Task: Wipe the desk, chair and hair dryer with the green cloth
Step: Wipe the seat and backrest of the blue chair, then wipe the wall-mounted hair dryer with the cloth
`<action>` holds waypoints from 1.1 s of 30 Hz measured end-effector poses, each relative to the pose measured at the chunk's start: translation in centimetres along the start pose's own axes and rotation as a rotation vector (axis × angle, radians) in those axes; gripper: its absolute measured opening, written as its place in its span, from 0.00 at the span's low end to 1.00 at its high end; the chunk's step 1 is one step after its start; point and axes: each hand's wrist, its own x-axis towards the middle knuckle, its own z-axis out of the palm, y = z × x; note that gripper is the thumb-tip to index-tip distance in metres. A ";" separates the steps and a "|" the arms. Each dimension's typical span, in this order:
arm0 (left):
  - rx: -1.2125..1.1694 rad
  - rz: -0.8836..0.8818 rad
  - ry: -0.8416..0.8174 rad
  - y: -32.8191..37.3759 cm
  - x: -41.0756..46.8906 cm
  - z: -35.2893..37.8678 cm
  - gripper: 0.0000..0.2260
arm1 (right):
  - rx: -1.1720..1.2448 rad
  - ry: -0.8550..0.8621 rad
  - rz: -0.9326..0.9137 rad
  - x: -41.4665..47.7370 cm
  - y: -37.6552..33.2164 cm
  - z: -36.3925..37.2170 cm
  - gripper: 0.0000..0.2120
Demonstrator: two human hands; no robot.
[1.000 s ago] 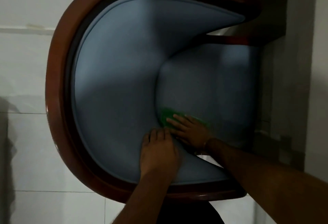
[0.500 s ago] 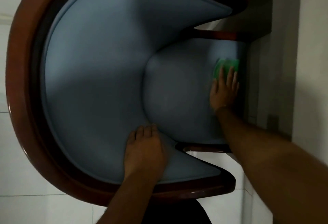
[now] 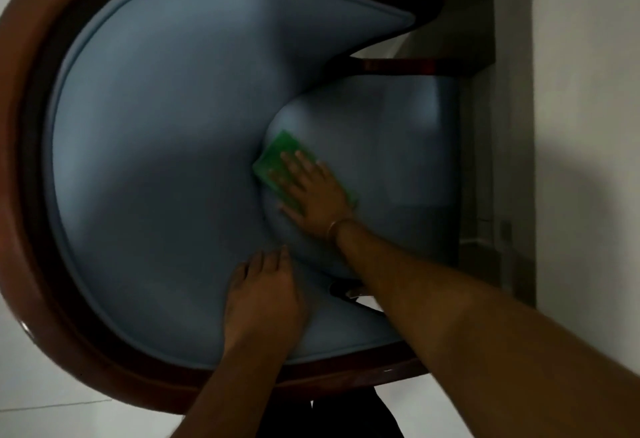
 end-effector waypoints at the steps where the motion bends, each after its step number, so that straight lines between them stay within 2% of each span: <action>1: -0.026 -0.006 0.009 0.2 -0.1 -0.1 0.36 | 0.008 -0.024 -0.052 -1.2 -0.8 0.7 0.30; 3: -0.077 -0.003 0.043 0.6 -0.2 -0.3 0.41 | 0.030 -0.058 -0.115 -3.5 -1.7 1.7 0.27; 9: -0.070 0.023 0.066 0.9 -0.5 -0.6 0.41 | 0.124 -0.227 -0.175 -6.5 -1.0 0.8 0.26; 12: -0.110 0.036 0.090 0.7 -0.5 -0.6 0.35 | 0.233 -0.225 -0.116 -7.5 -1.1 -2.1 0.26; 14: -0.150 0.036 0.101 0.7 -0.8 -1.0 0.30 | 0.303 -0.121 0.004 -9.0 -1.6 -4.8 0.29; 16: -0.205 0.016 0.145 0.8 -1.4 -1.0 0.27 | 0.349 0.063 0.206 -10.1 -2.2 -7.7 0.35; 18: -0.270 -0.003 0.189 1.5 -2.2 -2.7 0.28 | 0.410 0.246 0.373 -10.4 -2.1 -11.7 0.35; 20: -0.297 -0.004 0.232 2.5 -2.5 -5.6 0.33 | 0.427 0.315 0.448 -10.0 -1.8 -16.4 0.35; 25: -0.193 0.124 0.528 5.5 -3.0 -15.9 0.34 | 0.435 0.464 0.501 -10.1 -0.9 -27.6 0.38; 29: -0.151 0.139 0.785 6.7 -4.9 -27.1 0.32 | 0.395 0.578 0.453 -11.4 -0.2 -37.0 0.34; 33: -0.126 0.185 0.966 8.1 -8.8 -37.8 0.31 | 0.335 0.720 0.391 -13.6 -0.3 -47.2 0.39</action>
